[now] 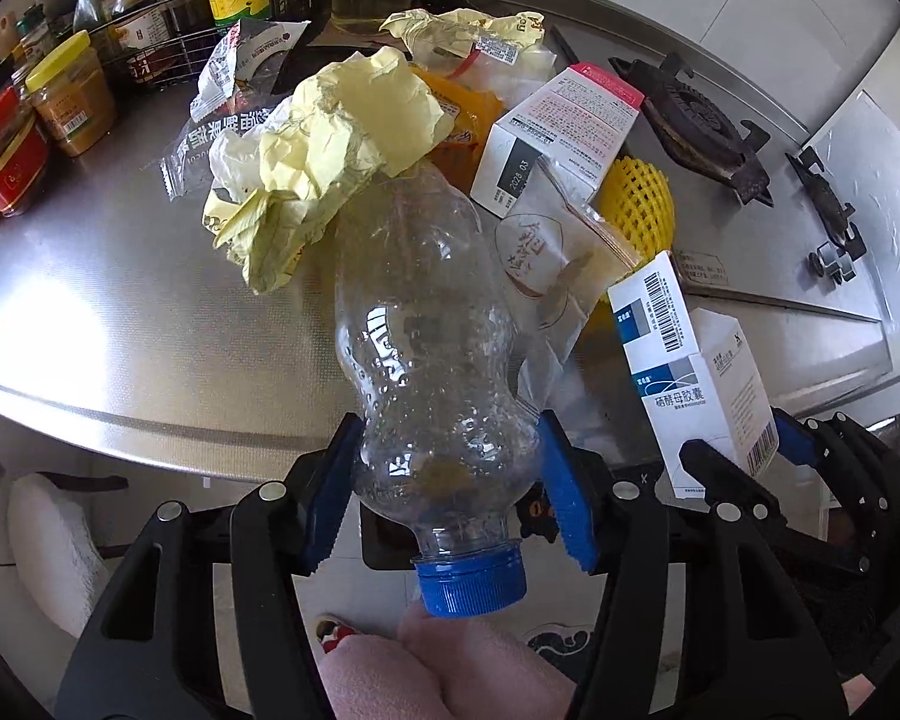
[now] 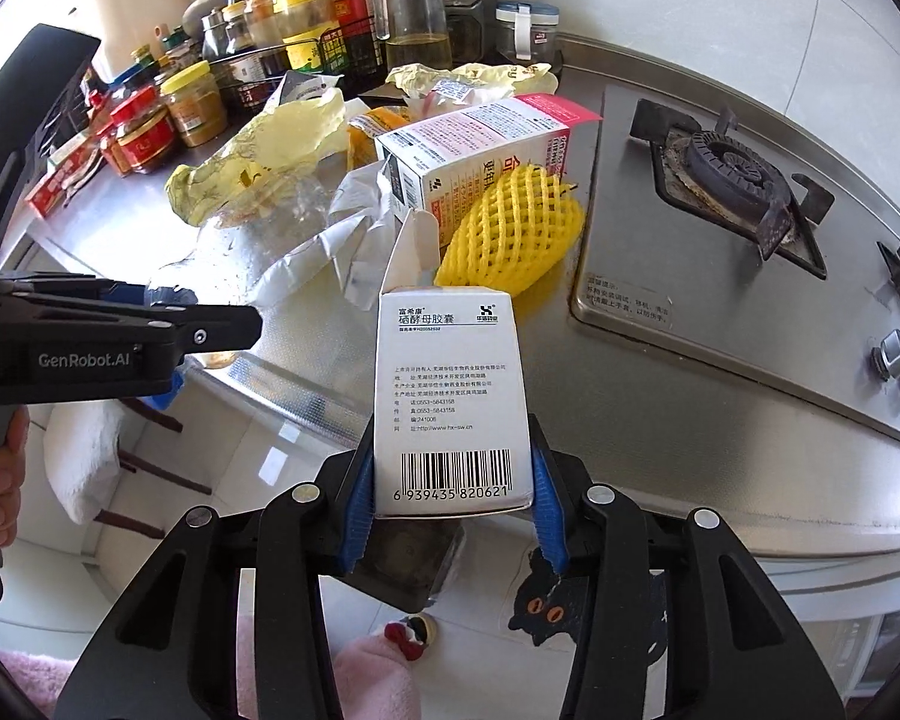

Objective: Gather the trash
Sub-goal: 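Carry bottle and box down over the floor bin and open both tools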

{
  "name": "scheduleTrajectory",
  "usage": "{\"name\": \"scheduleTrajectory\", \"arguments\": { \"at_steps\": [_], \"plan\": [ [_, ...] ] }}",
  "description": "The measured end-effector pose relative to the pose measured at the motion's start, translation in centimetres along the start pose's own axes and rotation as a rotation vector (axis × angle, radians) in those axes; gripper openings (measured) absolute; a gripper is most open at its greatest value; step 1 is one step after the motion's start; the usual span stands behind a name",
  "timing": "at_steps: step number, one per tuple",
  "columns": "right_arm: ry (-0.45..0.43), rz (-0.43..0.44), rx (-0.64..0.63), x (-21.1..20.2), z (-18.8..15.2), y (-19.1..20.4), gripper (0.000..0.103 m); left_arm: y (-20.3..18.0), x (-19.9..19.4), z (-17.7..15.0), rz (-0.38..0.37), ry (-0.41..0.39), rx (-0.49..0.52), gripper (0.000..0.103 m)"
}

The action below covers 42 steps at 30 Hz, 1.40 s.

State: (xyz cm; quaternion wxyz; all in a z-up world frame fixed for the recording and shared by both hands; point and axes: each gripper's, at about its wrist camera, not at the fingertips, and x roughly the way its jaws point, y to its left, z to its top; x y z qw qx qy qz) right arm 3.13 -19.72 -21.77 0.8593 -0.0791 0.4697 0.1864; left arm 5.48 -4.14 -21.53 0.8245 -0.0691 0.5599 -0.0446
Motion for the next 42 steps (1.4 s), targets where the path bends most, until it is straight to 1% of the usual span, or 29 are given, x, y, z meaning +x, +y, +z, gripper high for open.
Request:
{"name": "scheduleTrajectory", "arguments": {
  "at_steps": [10,14,17,20,24,33,38,42],
  "plan": [
    [0.002,-0.043,0.047,-1.2,-2.2,1.4,0.045,1.5,-2.3,-3.7,-0.020,-0.009,0.021,0.055],
    [0.015,-0.049,0.049,-1.7,-3.4,2.5,0.045,2.0,-2.8,-5.3,-0.036,-0.014,0.044,0.055],
    [0.020,-0.048,0.074,-1.9,-4.2,2.8,0.045,2.0,-2.9,-6.3,-0.069,-0.011,0.065,0.055],
    [0.020,-0.063,0.067,-2.1,-4.7,3.5,0.045,1.9,-3.4,-7.5,-0.069,-0.018,0.090,0.055],
    [0.025,-0.067,0.075,-2.2,-5.5,4.3,0.045,2.0,-3.6,-8.6,-0.078,-0.012,0.115,0.055],
    [0.038,-0.068,0.083,-2.2,-6.9,5.3,0.045,2.1,-4.4,-10.4,-0.094,-0.017,0.134,0.055],
    [0.072,-0.062,0.084,-1.8,-8.7,5.8,0.045,2.2,-3.7,-12.6,-0.102,0.027,0.140,0.055],
    [0.124,-0.047,0.105,-0.3,-10.5,5.5,0.045,2.7,-0.6,-14.3,-0.091,0.099,0.133,0.055]
  ]
}}
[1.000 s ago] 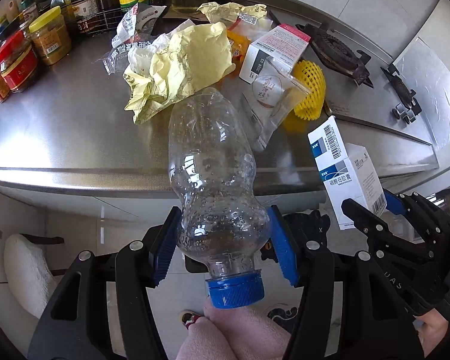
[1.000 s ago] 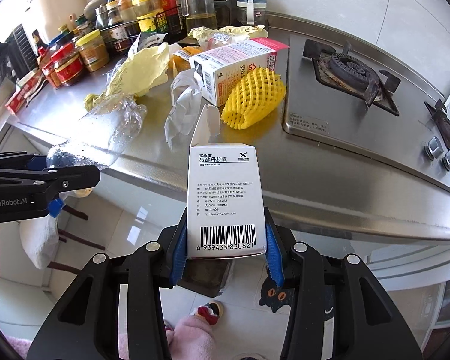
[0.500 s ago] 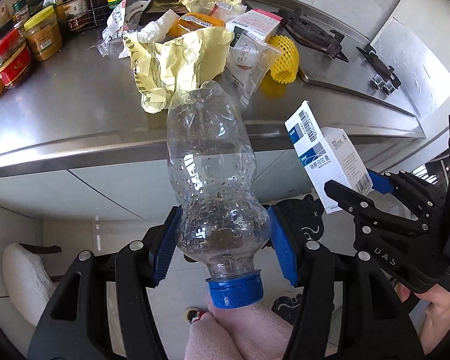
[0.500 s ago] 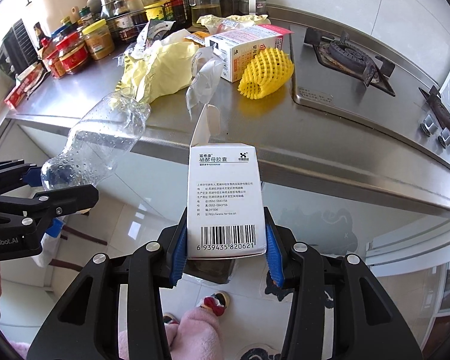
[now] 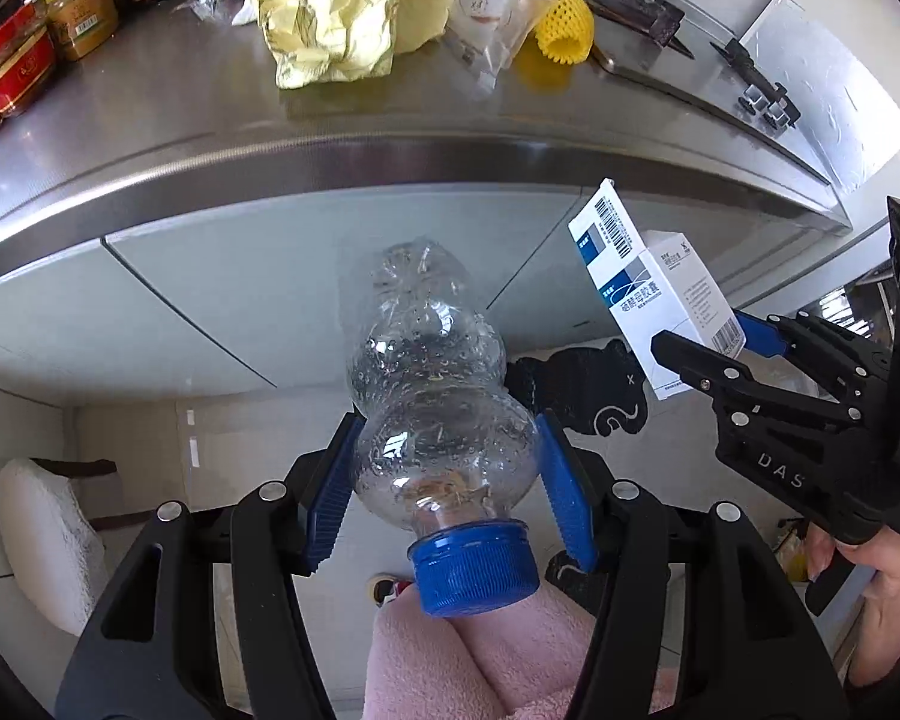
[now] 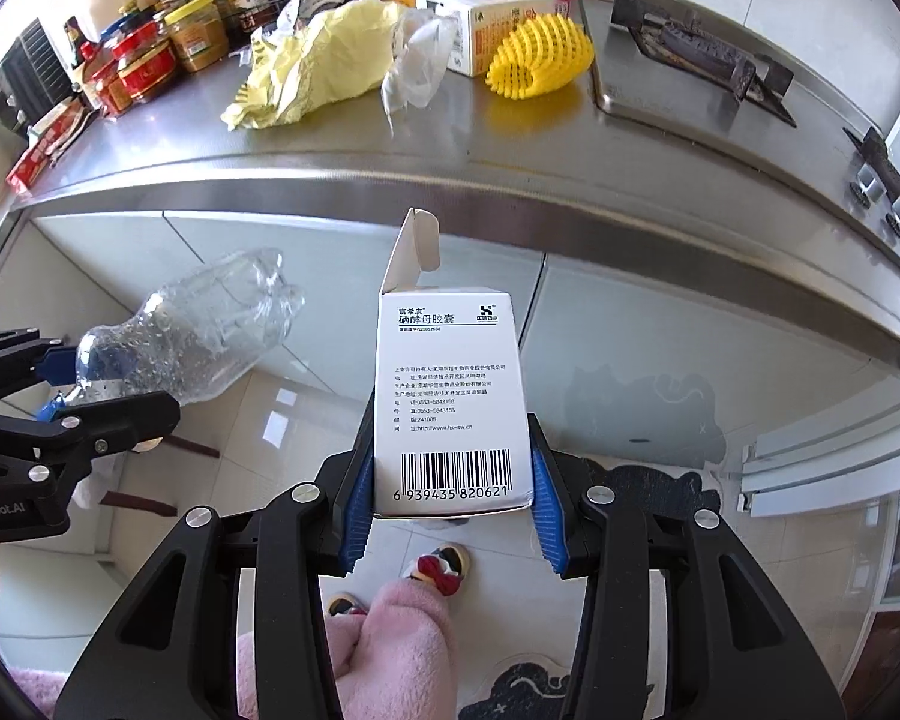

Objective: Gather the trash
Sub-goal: 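Carry bottle and box down over the floor bin and open both tools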

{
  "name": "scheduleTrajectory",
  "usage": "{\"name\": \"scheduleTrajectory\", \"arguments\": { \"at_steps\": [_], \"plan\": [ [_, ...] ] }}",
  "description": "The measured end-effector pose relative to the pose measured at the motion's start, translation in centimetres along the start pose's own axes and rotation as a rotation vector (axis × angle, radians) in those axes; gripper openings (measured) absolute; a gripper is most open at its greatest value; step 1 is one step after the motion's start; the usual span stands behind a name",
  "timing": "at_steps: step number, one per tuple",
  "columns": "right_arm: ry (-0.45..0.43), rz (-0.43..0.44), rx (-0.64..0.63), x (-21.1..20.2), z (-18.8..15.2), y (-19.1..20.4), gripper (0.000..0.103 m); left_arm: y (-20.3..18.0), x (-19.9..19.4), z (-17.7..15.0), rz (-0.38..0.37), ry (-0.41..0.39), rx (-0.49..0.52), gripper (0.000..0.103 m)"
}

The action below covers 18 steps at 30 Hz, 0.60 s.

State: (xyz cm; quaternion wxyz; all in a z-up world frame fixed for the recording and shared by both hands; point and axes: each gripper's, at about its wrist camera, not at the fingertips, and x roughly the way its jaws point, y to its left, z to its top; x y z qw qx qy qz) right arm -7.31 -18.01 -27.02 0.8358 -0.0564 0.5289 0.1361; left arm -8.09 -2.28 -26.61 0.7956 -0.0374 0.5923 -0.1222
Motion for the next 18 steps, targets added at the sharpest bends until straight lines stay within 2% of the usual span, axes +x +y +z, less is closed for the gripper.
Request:
{"name": "scheduleTrajectory", "arguments": {
  "at_steps": [8,12,18],
  "plan": [
    [0.131,0.077,0.109,7.5,-2.1,-1.9,0.045,0.9,9.3,-1.6,0.006,0.124,-0.013,0.055],
    [0.221,0.144,0.207,13.0,-2.8,-2.9,0.045,1.3,14.3,-2.1,0.014,0.158,-0.007,0.055],
    [0.339,0.188,0.356,20.3,-3.7,-4.2,0.046,2.2,20.4,-2.3,-0.023,0.183,-0.037,0.055]
  ]
}}
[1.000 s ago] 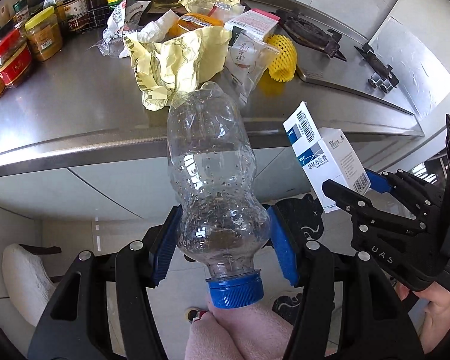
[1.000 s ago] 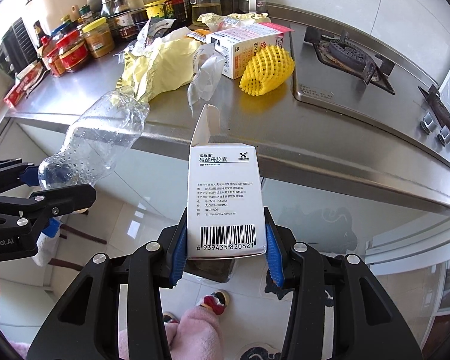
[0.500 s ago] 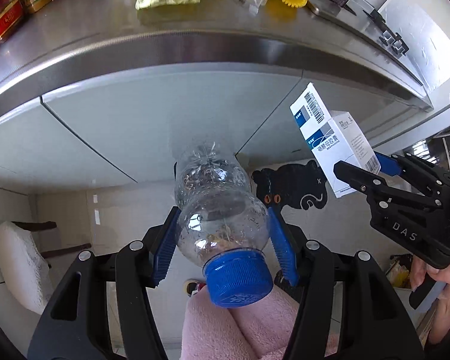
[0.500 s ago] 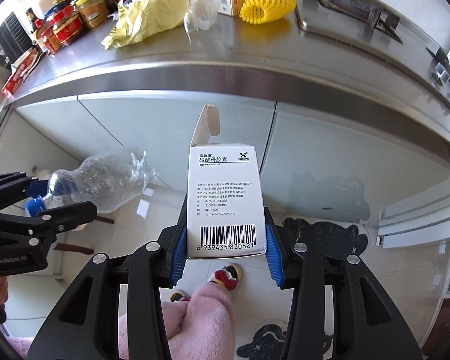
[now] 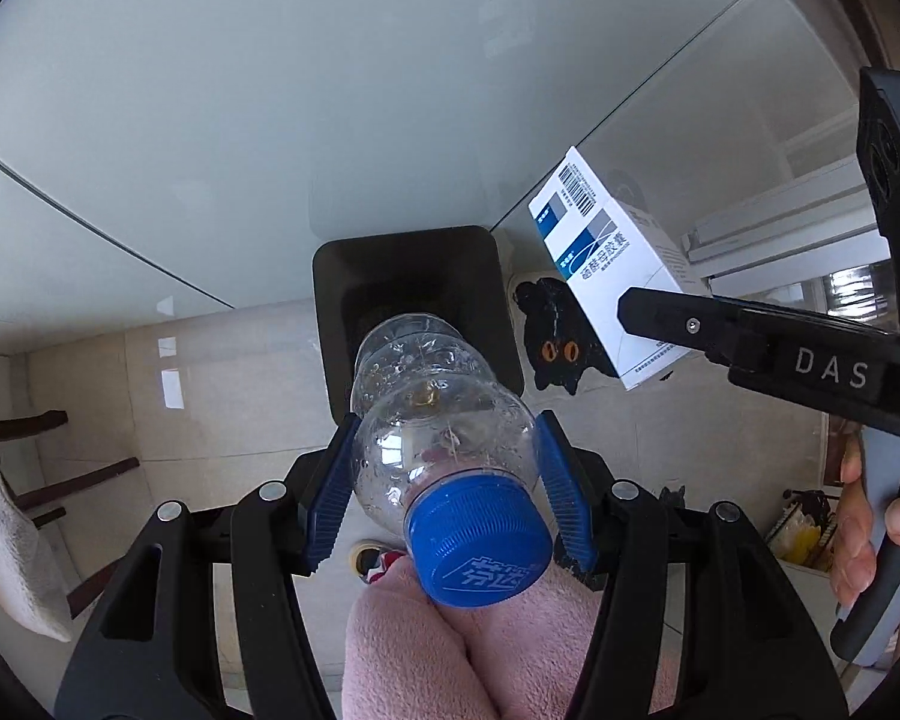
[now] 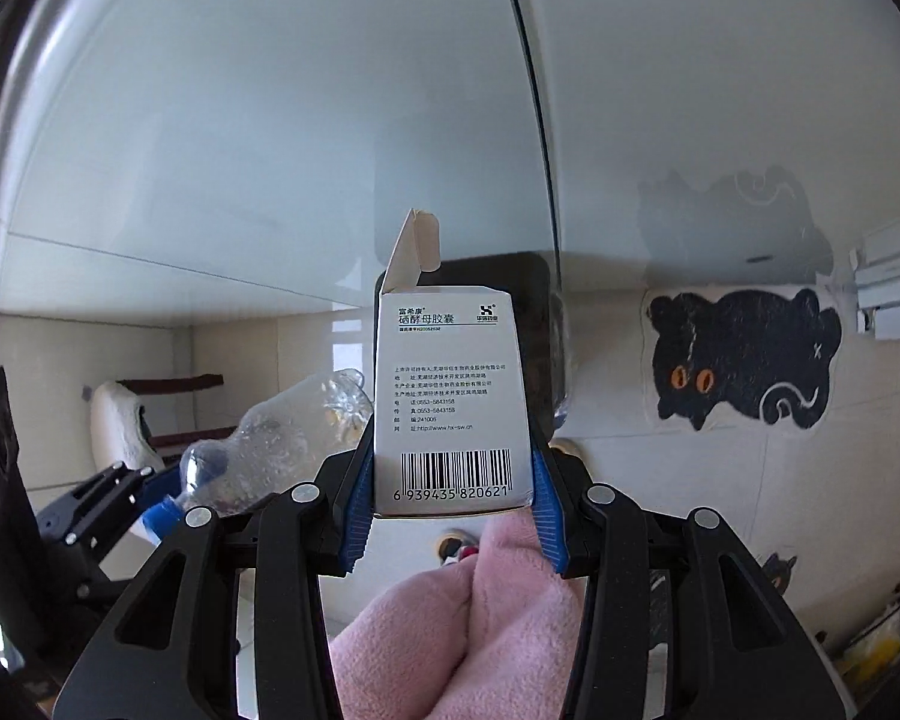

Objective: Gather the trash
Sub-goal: 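Carry bottle and box down over the floor bin and open both tools, then raise both tools back toward the counter trash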

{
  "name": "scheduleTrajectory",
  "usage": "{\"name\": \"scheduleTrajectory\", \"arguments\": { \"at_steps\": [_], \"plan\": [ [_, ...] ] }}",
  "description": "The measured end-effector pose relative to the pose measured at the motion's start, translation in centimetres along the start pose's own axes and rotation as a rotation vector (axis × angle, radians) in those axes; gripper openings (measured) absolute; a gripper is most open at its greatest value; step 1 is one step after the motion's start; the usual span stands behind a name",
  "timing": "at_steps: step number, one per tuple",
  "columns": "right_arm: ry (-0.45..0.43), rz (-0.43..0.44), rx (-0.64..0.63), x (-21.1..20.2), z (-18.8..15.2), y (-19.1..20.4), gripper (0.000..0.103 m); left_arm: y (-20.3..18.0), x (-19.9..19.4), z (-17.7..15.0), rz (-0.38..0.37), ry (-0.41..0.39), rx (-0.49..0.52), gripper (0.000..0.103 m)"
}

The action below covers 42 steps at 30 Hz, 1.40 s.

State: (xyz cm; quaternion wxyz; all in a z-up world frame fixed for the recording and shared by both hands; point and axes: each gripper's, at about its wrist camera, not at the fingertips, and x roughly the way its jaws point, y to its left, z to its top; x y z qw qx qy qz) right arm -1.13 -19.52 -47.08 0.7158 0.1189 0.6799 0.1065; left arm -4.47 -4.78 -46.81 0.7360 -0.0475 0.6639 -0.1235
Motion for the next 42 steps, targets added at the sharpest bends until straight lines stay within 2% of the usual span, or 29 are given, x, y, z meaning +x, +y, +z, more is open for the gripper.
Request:
{"name": "scheduleTrajectory", "arguments": {
  "at_steps": [7,12,13,14,15,16,17,19,20,22,23,25,27,35,42],
  "plan": [
    [0.064,0.040,0.137,5.4,0.9,-2.2,0.047,0.5,4.9,0.7,-0.014,0.039,-0.013,0.055],
    [0.098,0.088,0.196,7.3,1.8,-2.2,0.049,1.7,5.9,0.2,-0.021,0.061,-0.029,0.055],
    [0.099,0.090,0.204,7.5,2.0,-2.2,0.053,1.7,6.1,0.2,-0.021,0.071,-0.030,0.056],
    [0.097,0.094,0.210,7.6,2.2,-2.1,0.058,1.9,6.1,0.3,-0.022,0.076,-0.030,0.058],
    [0.095,0.095,0.215,7.6,2.4,-2.1,0.063,2.1,6.0,0.6,-0.021,0.077,-0.030,0.066],
    [0.093,0.096,0.221,7.6,2.6,-2.0,0.073,2.0,6.0,0.8,-0.019,0.072,-0.031,0.071],
    [0.092,0.102,0.225,7.5,2.8,-2.0,0.074,2.2,5.8,0.9,-0.016,0.069,-0.031,0.072],
    [0.089,0.095,0.218,7.3,3.1,-1.6,0.075,2.4,5.4,1.1,-0.016,0.070,-0.040,0.082],
    [0.086,0.088,0.214,7.1,3.3,-1.4,0.076,2.5,5.1,1.1,-0.018,0.065,-0.045,0.084],
    [0.078,0.073,0.211,6.8,3.7,-1.1,0.086,2.5,4.5,1.3,-0.013,0.059,-0.047,0.093],
    [0.072,0.065,0.209,6.5,3.8,-0.9,0.091,2.5,4.1,1.3,-0.011,0.055,-0.047,0.094],
    [0.059,0.042,0.195,5.7,4.0,-0.5,0.091,2.6,3.4,1.3,-0.003,0.052,-0.042,0.095],
    [0.045,0.014,0.178,4.6,4.1,-0.2,0.101,2.7,2.4,1.3,0.004,0.046,-0.039,0.095],
    [-0.040,-0.081,0.071,-2.4,3.0,1.6,0.100,2.4,-4.4,1.0,0.044,-0.033,-0.034,0.095],
    [-0.171,-0.099,0.011,-10.7,1.8,3.6,0.100,1.5,-12.5,1.1,0.048,-0.156,-0.017,0.095]
  ]
}}
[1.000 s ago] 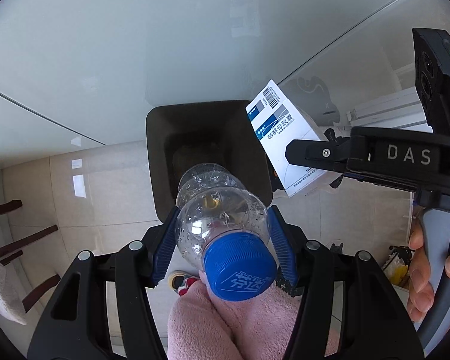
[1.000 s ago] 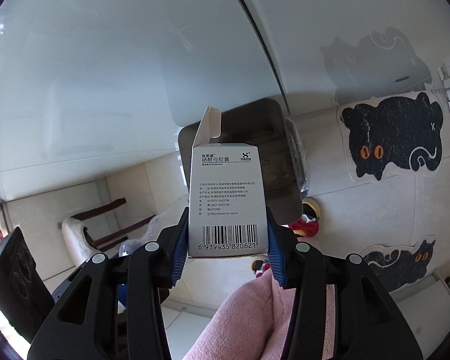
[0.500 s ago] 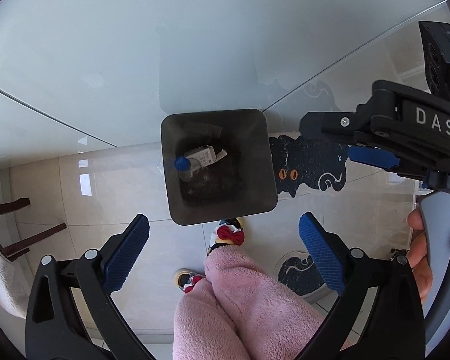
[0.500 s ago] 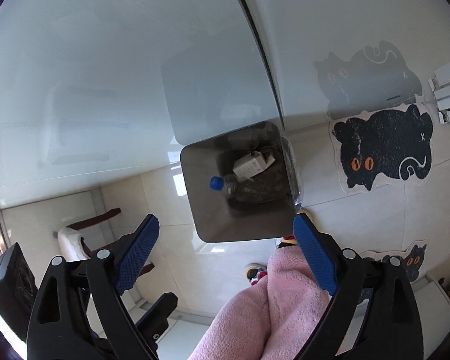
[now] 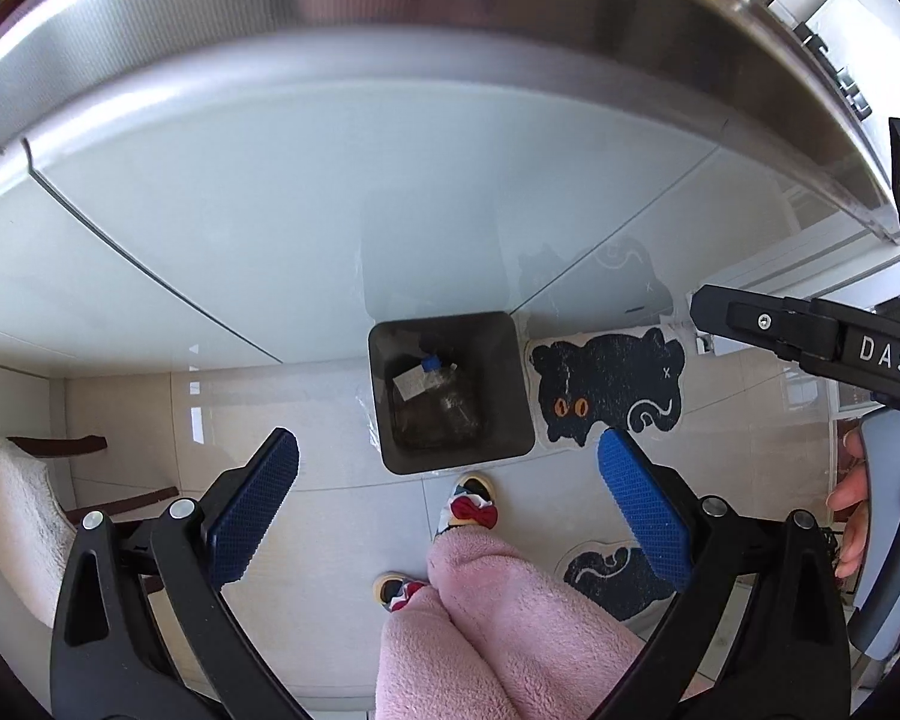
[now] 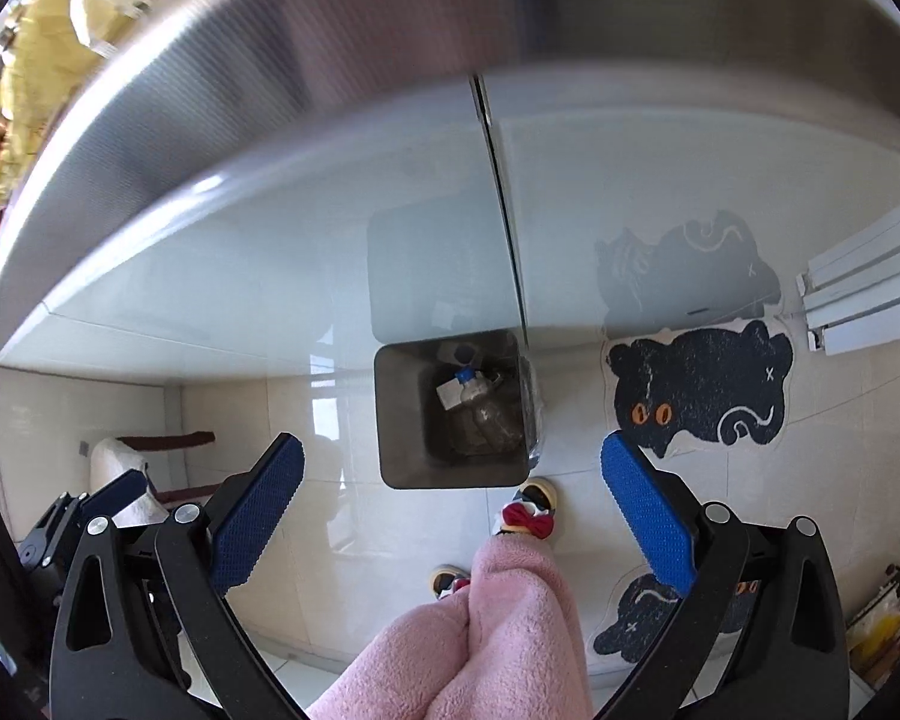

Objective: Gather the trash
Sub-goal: 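Raise both tools back toward the counter trash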

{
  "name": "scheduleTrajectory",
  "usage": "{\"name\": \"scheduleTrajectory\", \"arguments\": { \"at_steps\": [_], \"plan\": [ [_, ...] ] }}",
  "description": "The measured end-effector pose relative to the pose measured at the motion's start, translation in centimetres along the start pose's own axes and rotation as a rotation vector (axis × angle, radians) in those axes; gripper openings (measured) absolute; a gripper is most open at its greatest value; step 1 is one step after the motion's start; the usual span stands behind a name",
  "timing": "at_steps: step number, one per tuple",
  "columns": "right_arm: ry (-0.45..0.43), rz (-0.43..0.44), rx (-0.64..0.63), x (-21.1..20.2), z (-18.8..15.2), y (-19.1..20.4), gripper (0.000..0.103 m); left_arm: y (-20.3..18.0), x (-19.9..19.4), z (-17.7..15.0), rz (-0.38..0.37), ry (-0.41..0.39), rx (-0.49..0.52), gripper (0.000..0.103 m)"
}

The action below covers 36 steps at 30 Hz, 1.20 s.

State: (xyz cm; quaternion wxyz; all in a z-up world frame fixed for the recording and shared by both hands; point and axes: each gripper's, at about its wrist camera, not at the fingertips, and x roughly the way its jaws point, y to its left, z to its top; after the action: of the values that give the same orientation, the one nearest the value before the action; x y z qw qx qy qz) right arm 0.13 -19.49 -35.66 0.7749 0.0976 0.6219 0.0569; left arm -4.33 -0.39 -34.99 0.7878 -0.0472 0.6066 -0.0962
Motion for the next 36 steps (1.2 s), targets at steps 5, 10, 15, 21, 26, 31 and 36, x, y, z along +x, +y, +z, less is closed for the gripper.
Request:
{"name": "scheduleTrajectory", "arguments": {
  "at_steps": [5,10,15,21,26,31,36],
  "plan": [
    [-0.111,0.007,-0.022,-5.8,0.5,0.9,0.100,-0.2,-5.1,1.2,-0.004,-0.092,0.014,0.095],
    [-0.204,0.044,-0.037,-10.3,1.7,1.3,0.100,-0.3,-8.8,2.9,-0.014,-0.171,0.012,0.095],
    [-0.317,0.095,-0.081,-14.1,3.2,2.6,0.100,0.0,-12.0,4.6,-0.002,-0.265,0.004,0.095],
    [-0.352,0.171,-0.102,-15.2,6.2,4.2,0.100,1.0,-13.8,7.6,0.011,-0.340,-0.021,0.095],
    [-0.387,0.201,-0.153,-15.0,8.4,5.2,0.085,1.9,-13.2,9.9,0.020,-0.362,-0.025,0.092],
    [-0.346,0.216,-0.175,-13.1,11.1,5.9,0.077,2.4,-11.1,11.7,0.020,-0.322,-0.033,0.084],
    [-0.314,0.211,-0.222,-11.7,12.4,6.9,0.060,2.4,-9.5,12.8,0.004,-0.287,-0.034,0.073]
  ]
}}
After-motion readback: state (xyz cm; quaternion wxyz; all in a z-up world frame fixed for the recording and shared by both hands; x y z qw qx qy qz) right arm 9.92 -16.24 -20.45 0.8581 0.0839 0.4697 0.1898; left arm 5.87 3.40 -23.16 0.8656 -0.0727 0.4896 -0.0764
